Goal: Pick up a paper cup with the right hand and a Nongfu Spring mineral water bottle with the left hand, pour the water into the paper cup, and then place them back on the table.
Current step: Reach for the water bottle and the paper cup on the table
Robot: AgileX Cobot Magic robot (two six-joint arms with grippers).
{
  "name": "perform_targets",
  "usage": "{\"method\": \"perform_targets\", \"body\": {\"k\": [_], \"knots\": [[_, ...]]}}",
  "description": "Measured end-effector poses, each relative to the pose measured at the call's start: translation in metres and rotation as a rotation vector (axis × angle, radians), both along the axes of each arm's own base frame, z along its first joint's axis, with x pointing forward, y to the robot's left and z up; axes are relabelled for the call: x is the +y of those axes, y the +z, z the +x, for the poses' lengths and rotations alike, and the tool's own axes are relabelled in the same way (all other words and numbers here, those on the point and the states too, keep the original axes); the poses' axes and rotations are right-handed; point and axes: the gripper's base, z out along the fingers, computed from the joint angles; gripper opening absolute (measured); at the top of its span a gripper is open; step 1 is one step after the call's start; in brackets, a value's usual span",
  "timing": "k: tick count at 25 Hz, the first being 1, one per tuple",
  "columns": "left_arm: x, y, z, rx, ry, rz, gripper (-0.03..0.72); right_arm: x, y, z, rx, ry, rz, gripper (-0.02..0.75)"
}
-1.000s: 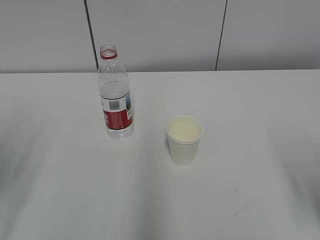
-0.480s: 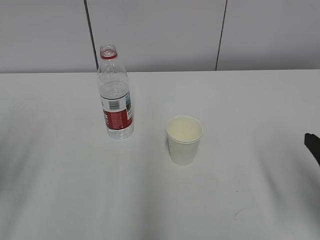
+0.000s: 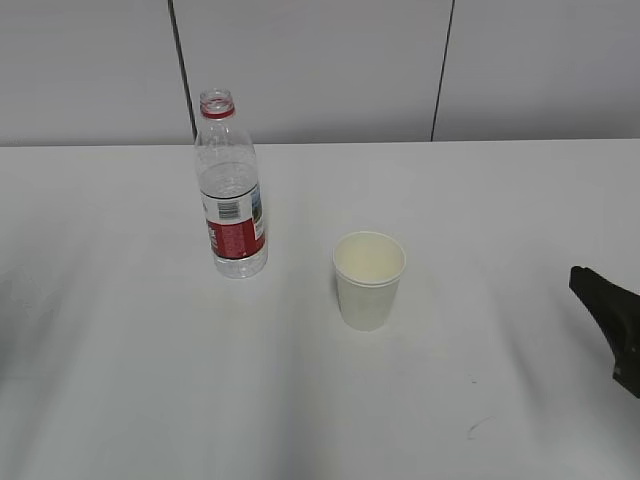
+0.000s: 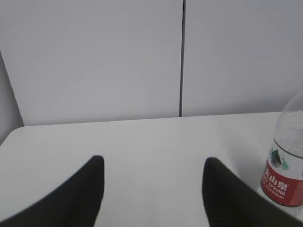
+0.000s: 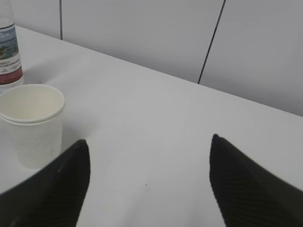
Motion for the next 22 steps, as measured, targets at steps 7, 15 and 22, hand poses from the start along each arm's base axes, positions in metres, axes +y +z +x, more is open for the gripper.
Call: {"method": "perform_targets", "body": {"k": [7, 15, 22], "knots": [[-0.001, -0.01, 0.015, 0.004, 0.004, 0.003, 0.404, 0.001, -0.007, 0.006, 0.005, 0.015, 0.031, 0.582], [-0.002, -0.025, 0.03, 0.046, 0.007, 0.008, 0.404, 0.002, -0.019, 0.012, 0.038, 0.026, 0.064, 0.582], [-0.002, -0.036, 0.037, 0.074, 0.008, 0.012, 0.404, 0.004, -0.034, 0.017, 0.093, 0.038, 0.09, 0.582]]}}
